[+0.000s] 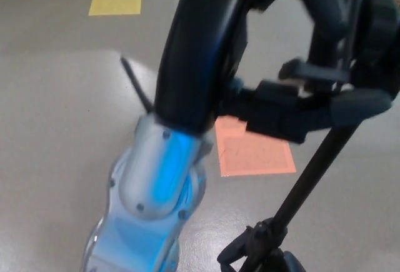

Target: A phone stand is kept on the floor and the robot uses both its hands to grab it and uses its left hand to extend the phone stand by pulling it upwards

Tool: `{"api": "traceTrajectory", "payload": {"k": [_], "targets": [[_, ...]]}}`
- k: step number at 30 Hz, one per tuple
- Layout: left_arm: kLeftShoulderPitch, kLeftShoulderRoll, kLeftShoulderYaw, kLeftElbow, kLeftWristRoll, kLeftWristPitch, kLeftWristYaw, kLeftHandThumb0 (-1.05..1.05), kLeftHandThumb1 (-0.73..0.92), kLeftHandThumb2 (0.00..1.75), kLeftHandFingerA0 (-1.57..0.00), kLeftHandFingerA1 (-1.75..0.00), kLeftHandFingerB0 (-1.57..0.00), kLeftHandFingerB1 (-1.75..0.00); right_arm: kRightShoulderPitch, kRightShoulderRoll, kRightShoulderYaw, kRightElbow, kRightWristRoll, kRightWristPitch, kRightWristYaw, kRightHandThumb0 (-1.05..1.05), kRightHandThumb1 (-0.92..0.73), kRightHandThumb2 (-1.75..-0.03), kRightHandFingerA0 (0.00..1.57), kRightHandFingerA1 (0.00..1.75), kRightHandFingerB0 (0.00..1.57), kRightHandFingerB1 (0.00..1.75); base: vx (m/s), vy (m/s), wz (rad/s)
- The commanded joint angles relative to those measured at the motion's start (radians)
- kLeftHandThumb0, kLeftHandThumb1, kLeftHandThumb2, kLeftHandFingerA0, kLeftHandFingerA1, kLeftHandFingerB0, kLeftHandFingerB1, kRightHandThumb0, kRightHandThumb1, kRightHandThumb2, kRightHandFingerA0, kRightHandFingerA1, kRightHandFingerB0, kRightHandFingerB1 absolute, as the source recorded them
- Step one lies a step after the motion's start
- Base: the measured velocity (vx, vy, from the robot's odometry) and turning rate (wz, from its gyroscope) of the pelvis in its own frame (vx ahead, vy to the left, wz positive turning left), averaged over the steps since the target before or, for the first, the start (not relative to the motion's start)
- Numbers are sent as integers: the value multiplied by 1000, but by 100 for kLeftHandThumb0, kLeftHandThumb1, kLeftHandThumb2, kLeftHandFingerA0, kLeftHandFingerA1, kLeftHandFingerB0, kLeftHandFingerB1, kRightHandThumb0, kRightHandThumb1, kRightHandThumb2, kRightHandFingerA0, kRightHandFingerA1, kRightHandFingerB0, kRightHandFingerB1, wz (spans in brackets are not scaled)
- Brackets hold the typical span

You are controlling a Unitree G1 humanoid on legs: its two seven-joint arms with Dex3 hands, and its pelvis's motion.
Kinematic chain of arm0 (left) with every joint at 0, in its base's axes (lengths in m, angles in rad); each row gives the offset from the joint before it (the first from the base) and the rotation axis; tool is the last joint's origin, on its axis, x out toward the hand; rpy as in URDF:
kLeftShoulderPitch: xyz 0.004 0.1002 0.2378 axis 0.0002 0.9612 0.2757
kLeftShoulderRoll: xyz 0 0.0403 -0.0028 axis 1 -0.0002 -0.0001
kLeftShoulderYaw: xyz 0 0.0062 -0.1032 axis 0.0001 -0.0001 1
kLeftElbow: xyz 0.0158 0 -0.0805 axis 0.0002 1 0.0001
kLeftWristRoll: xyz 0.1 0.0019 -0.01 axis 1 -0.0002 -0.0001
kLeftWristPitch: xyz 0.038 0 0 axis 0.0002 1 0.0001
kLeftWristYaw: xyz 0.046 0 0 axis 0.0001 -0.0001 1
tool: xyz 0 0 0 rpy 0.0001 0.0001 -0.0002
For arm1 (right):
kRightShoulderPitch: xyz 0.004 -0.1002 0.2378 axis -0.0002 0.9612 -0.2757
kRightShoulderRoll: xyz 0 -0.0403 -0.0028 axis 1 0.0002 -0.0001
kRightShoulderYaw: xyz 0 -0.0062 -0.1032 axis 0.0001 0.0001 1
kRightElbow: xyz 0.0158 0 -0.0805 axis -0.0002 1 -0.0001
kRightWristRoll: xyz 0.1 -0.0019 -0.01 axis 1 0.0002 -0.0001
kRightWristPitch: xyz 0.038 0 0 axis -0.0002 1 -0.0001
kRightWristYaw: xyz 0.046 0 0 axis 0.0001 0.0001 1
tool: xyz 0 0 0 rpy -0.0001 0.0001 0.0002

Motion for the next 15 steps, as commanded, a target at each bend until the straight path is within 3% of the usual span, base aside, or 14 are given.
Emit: {"api": "traceTrajectory", "payload": {"k": [1, 4, 7, 8, 15], "targets": [[556, 113, 41, 173, -76, -259, 1, -20, 44, 82, -130, -149, -102, -135, 68, -11, -3, -28, 26, 7, 19, -13, -90, -73, 115, 175, 86, 175, 0, 0, 0], [701, 151, 83, 233, -125, -351, -57, -21, 43, 82, -129, -148, -105, -136, 71, -23, -20, -29, 23, -3, 3, -10, -91, -70, 110, 175, 81, 175, 0, 0, 0], [719, 161, 88, 247, -136, -378, -64, -21, 43, 82, -129, -148, -105, -136, 69, -24, -24, -25, 21, -8, -2, -10, -91, -70, 110, 175, 81, 175, 0, 0, 0], [737, 174, 119, 287, -143, -416, -75, -11, 59, 62, -94, -175, -70, -175, 56, -22, -39, -32, 32, 1, 2, -15, -90, -71, 112, 175, 81, 175, 0, 0, 0], [809, 213, 224, 461, -162, -580, -101, -14, 55, 64, -97, -175, -73, -175, 39, -27, -86, -81, 68, 21, 31, -18, -91, -70, 107, 175, 75, 175, 0, 0, 0]]}}
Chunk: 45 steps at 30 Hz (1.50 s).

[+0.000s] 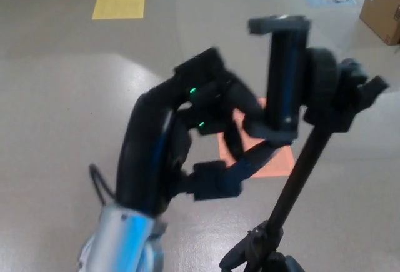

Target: A phone stand is kept on the floor and the robot uses both its hands to grab it and uses its left hand to extend the phone stand by pulling it upwards

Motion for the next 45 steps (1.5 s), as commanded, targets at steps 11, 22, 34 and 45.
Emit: {"api": "traceTrajectory", "payload": {"k": [11, 22, 34, 45], "targets": [[417, 119, 217, 447, -149, -372, -127, -14, 51, 68, -100, -175, -77, -175, 50, -18, -75, -110, 57, 15, 37, -17, -90, -69, 106, 175, 75, 175, 0, 0, 0], [442, 102, 217, 497, -133, -393, -134, -11, 50, 68, -99, -175, -79, -175, 55, -19, -81, -113, 35, 16, 35, -18, -91, -70, 108, 175, 76, 175, 0, 0, 0], [486, 238, 260, 494, -112, -552, -226, -89, 55, 98, -2, -31, -20, -45, 115, -130, -40, -277, -56, 83, 146, -105, -73, -111, 0, 1, 0, 0, 0, 0, 0], [501, 283, 367, 570, -180, -651, -238, -90, 50, 97, 0, 0, -10, -21, 181, -217, -74, -387, 44, 79, 242, -105, -83, -66, 0, 0, 0, 0, 0, 0, 0]]}}
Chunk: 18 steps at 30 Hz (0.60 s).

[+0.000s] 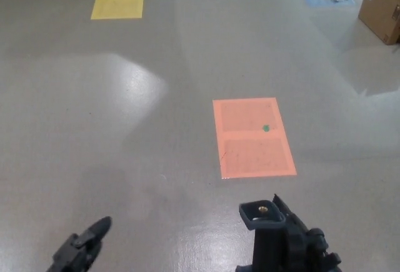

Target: A phone stand is kept on the floor and the robot uses both its hands to grab it and uses its left hand to extend the phone stand by pulling it upwards

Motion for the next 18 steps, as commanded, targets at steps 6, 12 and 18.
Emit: {"api": "traceTrajectory", "payload": {"k": [6, 12, 18], "targets": [[46, 30, 97, 67, -76, -159, -57, -92, 53, 98, 0, 0, -12, -20, 100, -121, -56, -82, 126, -17, 160, -105, -83, -66, 0, 0, 0, 0, 0, 0, 0], [39, 31, 141, 116, -57, -197, -44, -88, 53, 99, -4, -7, -6, -23, 154, -169, -110, -96, 117, -56, 145, -93, -78, -64, 0, 0, 0, 0, 0, 0, 0], [21, 13, 134, 102, -52, -180, -33, -88, 54, 98, -5, -9, -5, -26, 160, -175, -135, -105, 134, -50, 171, -96, -78, -64, 0, 0, 0, 0, 0, 0, 0]]}}
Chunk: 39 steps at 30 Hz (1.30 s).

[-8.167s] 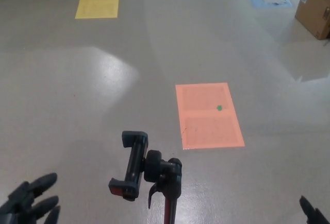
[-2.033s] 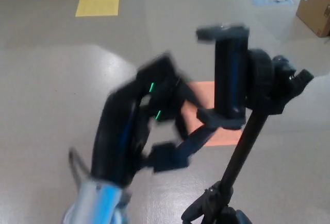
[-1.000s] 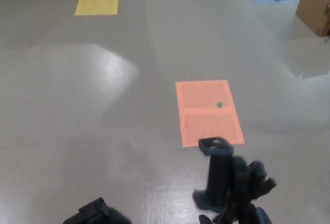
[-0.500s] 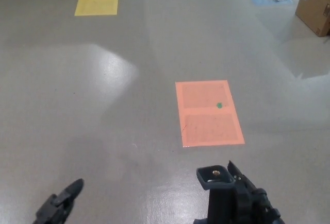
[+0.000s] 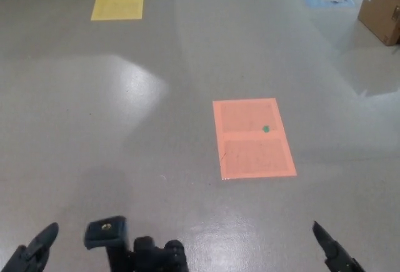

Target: A phone stand is kept on the floor and the robot uses both its hands to grab it and uses its left hand to extend the phone stand by pulling it upwards

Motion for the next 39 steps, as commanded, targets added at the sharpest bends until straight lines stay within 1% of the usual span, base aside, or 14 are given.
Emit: {"api": "traceTrajectory", "payload": {"k": [1, 2, 4, 5, 6, 17, 20, 23, 26, 27, 30, 32, 33, 39], "targets": [[-3, -4, 6, 2, -8, -31, 4, -90, 56, 98, -8, -9, -8, -24, 15, -23, -20, -12, 10, -30, 17, -93, -79, -65, 0, 0, 0, 0, 0, 0, 0], [-3, -5, 5, 1, -22, -27, -4, -92, 57, 99, -10, -9, -10, -24, 23, -28, -24, -9, 5, -46, 10, -96, -66, -98, 0, 1, 0, 0, 0, 0, 0], [-7, -5, 7, 0, -30, -19, -6, -91, 57, 99, -9, -12, -9, -25, 36, -29, -35, 3, 33, -83, 10, -97, -82, -64, 0, 0, 0, 0, 0, 0, 0], [-6, -2, 13, 5, -38, -24, -11, -92, 58, 100, -9, -12, -8, -25, 67, -25, -44, 22, 50, -141, -13, -98, -68, -101, 0, 0, 0, 0, 0, 0, 0], [-7, 1, 18, 9, -44, -30, -13, -92, 60, 101, -9, -12, -9, -27, 94, -17, -54, 29, 46, -163, -39, -101, -85, -66, 0, 0, 0, 0, 0, 0, 0], [-27, -16, 65, 104, -77, -116, -21, -87, 59, 104, -8, -25, -1, -31, 209, -27, -166, 201, 110, -395, -90, -95, -65, -99, 0, 1, 0, 0, 0, 0, 0], [-20, -21, 74, 168, -90, -147, -39, -87, 60, 97, -7, -23, -8, -37, 207, -24, -172, 270, 159, -425, -47, -92, -82, -64, 0, 0, 0, 0, 0, 0, 0], [-14, -16, 82, 198, -64, -170, -29, -83, 58, 100, -6, -28, 0, -37, 174, -52, -177, 308, 77, -401, -71, -105, -75, -111, 0, 4, 0, 6, 0, 0, 0], [-11, -16, 94, 206, -55, -185, -20, -86, 60, 100, -11, -35, -3, -40, 166, -49, -174, 333, 60, -413, -71, -96, -66, -100, 0, 0, 0, 0, 0, 0, 0], [-14, -14, 97, 208, -59, -185, -22, -85, 76, 64, -12, -24, -12, -29, 160, -51, -173, 346, 69, -425, -63, -96, -65, -99, 0, 0, 0, 0, 0, 0, 0], [-36, -16, 112, 233, -98, -191, -39, -87, 60, 100, -2, -36, -7, -41, 140, -56, -172, 358, 43, -428, -74, -95, -65, -98, 0, 0, 0, 1, 0, 0, 0], [-42, -14, 121, 234, -133, -178, -58, -83, 74, 62, -13, -27, -16, -31, 130, -53, -167, 362, 47, -425, -66, -96, -65, -99, 0, 0, 0, 1, 0, 0, 0], [-45, -12, 126, 240, -140, -182, -64, -39, 32, 97, 0, -48, -1, -48, 130, -58, -166, 362, 16, -418, -82, -105, -74, -109, 0, 4, 0, 7, 0, 0, 0], [-53, -12, 134, 257, -150, -194, -79, -39, 32, 97, 0, -48, -1, -48, 123, -75, -153, 380, -87, -416, -147, -94, -68, -98, 0, 1, 0, 0, 0, 0, 0]]}}
